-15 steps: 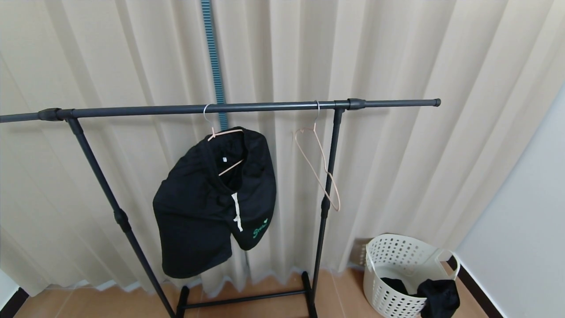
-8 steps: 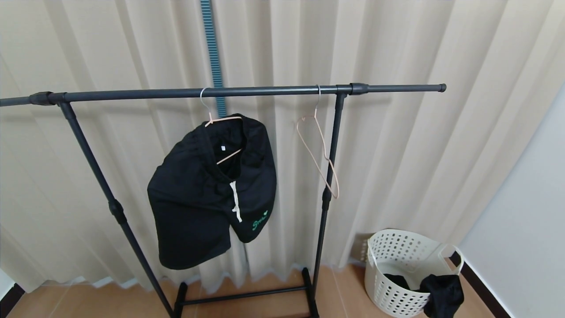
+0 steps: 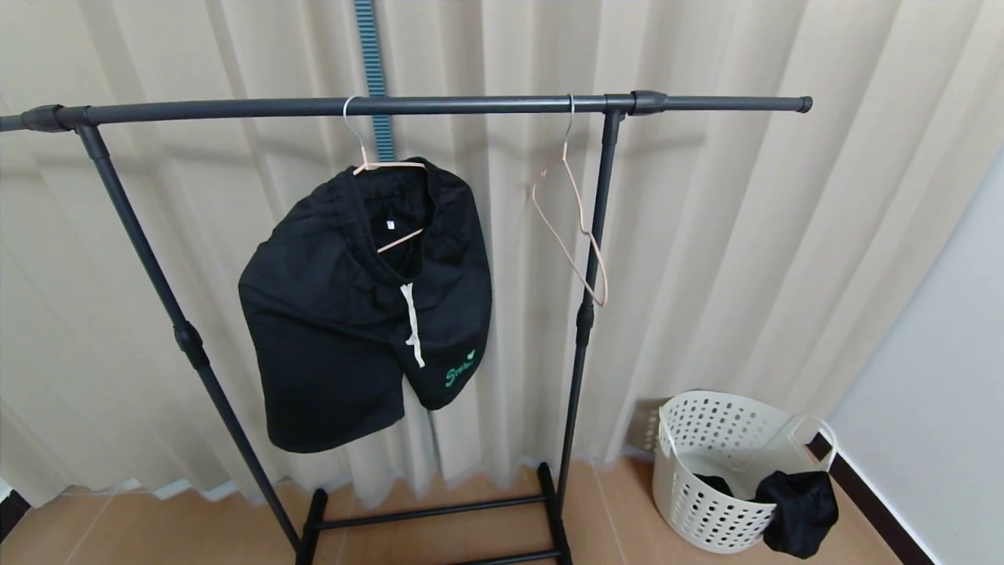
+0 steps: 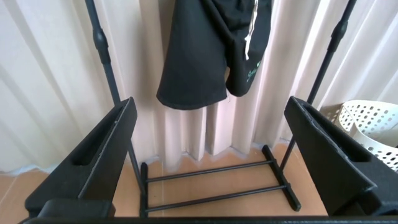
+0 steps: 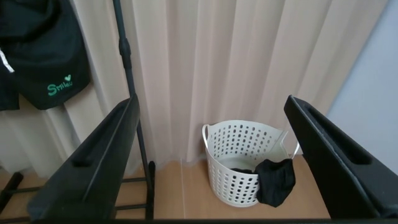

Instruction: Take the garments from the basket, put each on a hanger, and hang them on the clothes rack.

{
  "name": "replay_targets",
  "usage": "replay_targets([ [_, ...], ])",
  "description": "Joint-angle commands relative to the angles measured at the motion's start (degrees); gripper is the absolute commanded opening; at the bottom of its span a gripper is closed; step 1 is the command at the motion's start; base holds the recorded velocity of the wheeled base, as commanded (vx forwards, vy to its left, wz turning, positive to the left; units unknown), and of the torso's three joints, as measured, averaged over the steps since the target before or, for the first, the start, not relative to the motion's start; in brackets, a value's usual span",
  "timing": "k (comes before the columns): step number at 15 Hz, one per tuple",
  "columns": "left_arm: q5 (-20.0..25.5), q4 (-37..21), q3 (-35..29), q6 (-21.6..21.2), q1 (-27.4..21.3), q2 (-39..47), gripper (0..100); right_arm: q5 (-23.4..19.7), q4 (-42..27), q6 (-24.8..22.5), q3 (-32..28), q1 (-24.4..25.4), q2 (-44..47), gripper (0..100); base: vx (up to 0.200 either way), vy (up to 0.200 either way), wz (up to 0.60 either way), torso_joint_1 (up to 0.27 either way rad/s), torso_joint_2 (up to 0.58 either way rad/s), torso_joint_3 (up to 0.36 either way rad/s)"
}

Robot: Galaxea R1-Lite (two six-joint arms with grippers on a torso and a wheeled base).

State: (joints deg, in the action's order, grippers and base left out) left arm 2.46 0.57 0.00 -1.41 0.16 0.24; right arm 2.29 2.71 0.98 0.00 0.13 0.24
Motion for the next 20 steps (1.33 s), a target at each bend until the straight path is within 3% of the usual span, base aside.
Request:
replay_targets([
  [1, 0.0, 0.0, 0.0, 0.0, 0.0, 0.1, 100, 0.0, 0.0, 0.0, 0.0, 0.0, 0.1, 100, 0.000, 0.000, 0.00, -0.207, 0.53, 0.330],
  [11, 0.0, 0.0, 0.0, 0.0, 0.0, 0.1, 100, 0.0, 0.0, 0.0, 0.0, 0.0, 0.1, 100, 0.000, 0.000, 0.00, -0.165, 0.50, 0.338],
  [20, 0.0, 0.0, 0.0, 0.0, 0.0, 0.1, 100, 0.0, 0.0, 0.0, 0.0, 0.0, 0.1, 100, 0.000, 0.000, 0.00, -0.077, 0.41, 0.337],
])
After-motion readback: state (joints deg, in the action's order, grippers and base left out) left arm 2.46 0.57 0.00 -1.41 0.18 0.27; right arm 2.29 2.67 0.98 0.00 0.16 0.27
